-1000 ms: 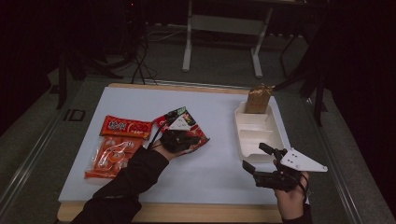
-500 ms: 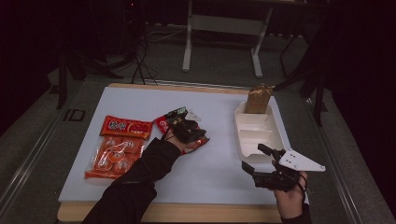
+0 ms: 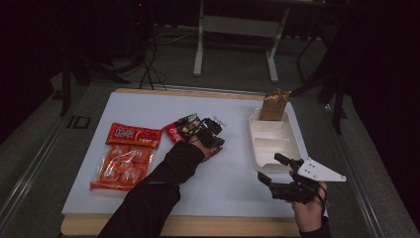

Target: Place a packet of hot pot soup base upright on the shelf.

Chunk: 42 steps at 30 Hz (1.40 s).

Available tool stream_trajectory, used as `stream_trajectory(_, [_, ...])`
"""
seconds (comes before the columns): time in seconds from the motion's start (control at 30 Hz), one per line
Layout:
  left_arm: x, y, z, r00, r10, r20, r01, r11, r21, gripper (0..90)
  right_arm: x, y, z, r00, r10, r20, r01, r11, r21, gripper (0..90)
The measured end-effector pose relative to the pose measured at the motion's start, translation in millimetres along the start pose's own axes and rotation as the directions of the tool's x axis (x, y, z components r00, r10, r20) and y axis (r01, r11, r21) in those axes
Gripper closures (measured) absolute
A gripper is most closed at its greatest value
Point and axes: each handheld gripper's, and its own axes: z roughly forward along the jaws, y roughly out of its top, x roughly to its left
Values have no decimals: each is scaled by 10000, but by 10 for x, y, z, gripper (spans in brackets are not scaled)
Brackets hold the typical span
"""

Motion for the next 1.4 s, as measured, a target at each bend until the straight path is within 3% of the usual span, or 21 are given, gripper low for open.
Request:
stream_trajectory(0.13, [-39, -1, -19, 9999, 73, -102, -72, 9999, 123, 900, -17, -13, 3, 9999, 112, 11, -112, 9999, 30, 143])
stream_trajectory(0.23, [-60, -39, -43, 9999, -122, 14, 122, 9998, 151, 900, -8, -15, 9, 10000, 30, 10, -30, 10000, 76, 143])
stream_trajectory(0.5, [-142, -190, -136, 9996, -195, 203, 194, 9998, 76, 900, 6, -14, 20, 10000, 33, -13, -33, 9999, 138, 143])
stream_trajectory(1.1, [-218, -430, -345, 9996, 83, 267, -95, 9990, 435, 900, 27, -4, 43, 10000, 54, -49, -53, 9998, 211, 143])
stream_trajectory(1.23, [-201, -468, -399, 9989, 30, 467, -42, 9997, 256, 900, 44, 1, 51, 10000, 2, -93, 0, 9997, 232, 145])
stream_trajectory(1.4, [-131, -460, -607, 9994, -166, 294, 183, 9980, -599, 900, 59, 1, 75, 9998, -83, -173, 88, 9994, 327, 145])
